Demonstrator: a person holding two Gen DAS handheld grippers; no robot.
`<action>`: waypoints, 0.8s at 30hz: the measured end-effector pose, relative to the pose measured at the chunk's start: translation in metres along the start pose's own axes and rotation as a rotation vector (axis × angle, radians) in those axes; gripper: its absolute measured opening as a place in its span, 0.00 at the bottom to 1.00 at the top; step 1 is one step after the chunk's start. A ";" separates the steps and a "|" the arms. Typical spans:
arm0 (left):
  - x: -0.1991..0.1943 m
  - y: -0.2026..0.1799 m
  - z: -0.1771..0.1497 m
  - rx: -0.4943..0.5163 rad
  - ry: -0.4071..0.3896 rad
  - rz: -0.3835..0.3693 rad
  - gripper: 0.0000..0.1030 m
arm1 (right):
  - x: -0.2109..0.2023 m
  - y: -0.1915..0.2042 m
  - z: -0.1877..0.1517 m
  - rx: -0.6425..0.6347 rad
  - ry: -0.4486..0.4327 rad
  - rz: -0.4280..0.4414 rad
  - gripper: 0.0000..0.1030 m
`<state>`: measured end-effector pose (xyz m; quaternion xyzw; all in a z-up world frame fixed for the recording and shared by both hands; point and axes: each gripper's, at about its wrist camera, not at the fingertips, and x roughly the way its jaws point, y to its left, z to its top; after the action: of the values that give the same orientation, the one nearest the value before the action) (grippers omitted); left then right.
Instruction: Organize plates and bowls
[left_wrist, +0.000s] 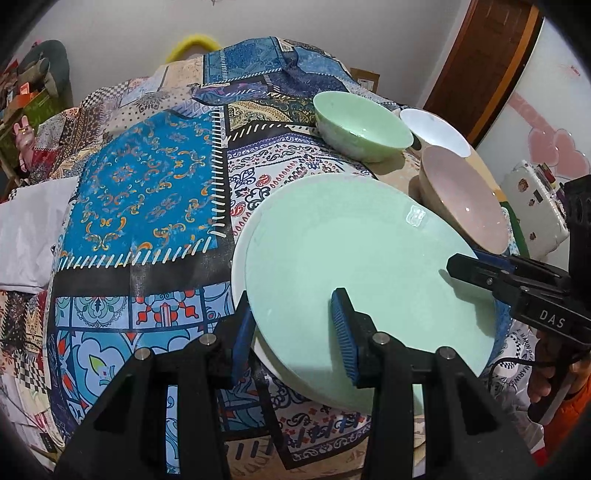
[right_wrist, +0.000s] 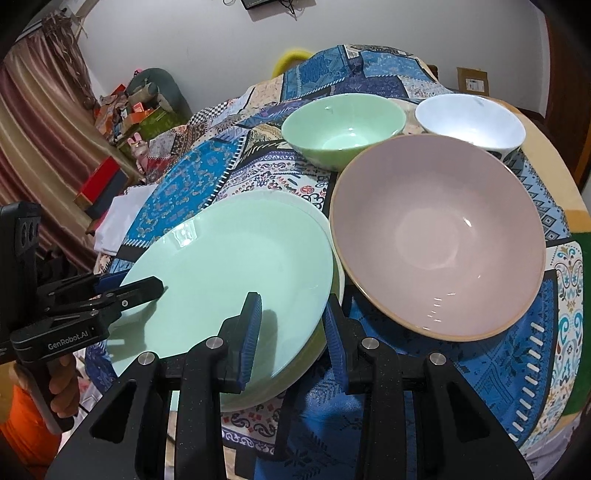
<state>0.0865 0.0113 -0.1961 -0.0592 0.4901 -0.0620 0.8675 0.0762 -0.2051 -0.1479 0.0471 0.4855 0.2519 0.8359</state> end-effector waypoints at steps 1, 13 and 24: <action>0.001 0.000 0.000 -0.001 0.000 0.003 0.40 | 0.001 0.000 0.000 0.002 0.000 0.002 0.30; 0.007 0.007 0.003 -0.004 0.001 0.041 0.40 | 0.012 0.003 0.003 -0.002 0.011 0.012 0.30; 0.020 0.009 0.000 0.007 0.029 0.078 0.39 | 0.015 0.005 0.002 -0.021 0.007 0.027 0.30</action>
<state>0.0969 0.0174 -0.2145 -0.0359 0.5045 -0.0307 0.8621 0.0825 -0.1938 -0.1570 0.0440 0.4852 0.2683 0.8311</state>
